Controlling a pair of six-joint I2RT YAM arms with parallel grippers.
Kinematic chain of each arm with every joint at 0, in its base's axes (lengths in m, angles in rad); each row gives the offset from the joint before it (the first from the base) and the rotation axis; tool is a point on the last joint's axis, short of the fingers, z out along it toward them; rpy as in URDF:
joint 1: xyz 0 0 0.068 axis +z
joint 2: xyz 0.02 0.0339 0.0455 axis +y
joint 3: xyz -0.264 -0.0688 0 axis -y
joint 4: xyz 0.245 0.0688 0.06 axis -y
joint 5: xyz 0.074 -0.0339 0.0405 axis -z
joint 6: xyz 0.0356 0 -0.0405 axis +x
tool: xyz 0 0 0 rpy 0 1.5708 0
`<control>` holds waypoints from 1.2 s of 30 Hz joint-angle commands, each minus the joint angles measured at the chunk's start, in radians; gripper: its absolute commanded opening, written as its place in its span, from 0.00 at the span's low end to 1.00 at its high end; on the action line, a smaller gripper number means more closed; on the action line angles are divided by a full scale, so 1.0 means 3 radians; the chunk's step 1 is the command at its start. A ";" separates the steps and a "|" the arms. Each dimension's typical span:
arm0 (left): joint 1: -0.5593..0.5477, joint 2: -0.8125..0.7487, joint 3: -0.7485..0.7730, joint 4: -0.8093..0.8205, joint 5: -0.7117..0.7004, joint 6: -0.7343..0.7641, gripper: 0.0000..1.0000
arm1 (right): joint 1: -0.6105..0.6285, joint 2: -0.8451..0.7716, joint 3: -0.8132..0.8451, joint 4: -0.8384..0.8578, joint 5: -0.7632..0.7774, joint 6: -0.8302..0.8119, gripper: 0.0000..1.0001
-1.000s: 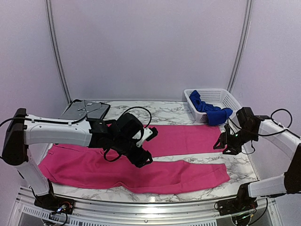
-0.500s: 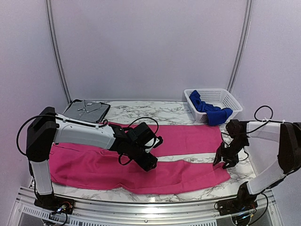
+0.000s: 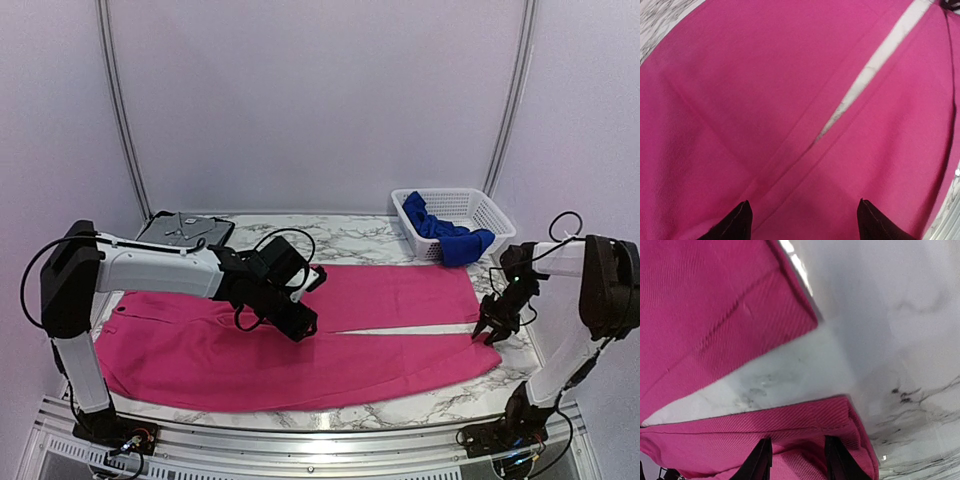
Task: Fold and stack the mixed laundry pile
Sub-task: Flatten out the crumpled trousers at the center of the board.
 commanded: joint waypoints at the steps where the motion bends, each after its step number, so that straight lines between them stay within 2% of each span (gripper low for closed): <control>1: -0.0247 -0.0183 -0.0051 0.0021 0.0231 0.0362 0.74 | -0.0088 0.0387 0.0161 0.0648 0.0276 -0.0198 0.37; 5: -0.0447 -0.0018 0.0078 0.0033 0.0247 0.0323 0.74 | -0.0109 0.0382 0.0336 0.0696 0.0147 -0.0265 0.37; 8: -0.0519 0.0215 0.0356 0.0038 0.0422 0.0175 0.71 | -0.0109 0.0166 0.0412 0.0690 -0.0001 -0.0302 0.38; 17: -0.0693 0.1088 0.1282 0.0239 0.0998 -0.0222 0.71 | -0.0106 -0.0361 0.0604 0.0303 -0.0331 -0.0520 0.55; 25: -0.0787 0.1685 0.1849 0.0293 0.1335 -0.0475 0.72 | -0.0079 -0.0694 0.0562 0.0191 -0.0690 -0.0409 0.54; 30: -0.0911 0.1869 0.1991 0.0310 0.1360 -0.0455 0.72 | -0.0048 -0.0795 0.0518 0.0080 -0.0794 -0.0407 0.54; 36: -0.1123 0.1817 0.1995 0.0249 0.1001 -0.0106 0.68 | 0.0161 -0.1025 0.0362 0.0008 -0.0946 -0.0287 0.53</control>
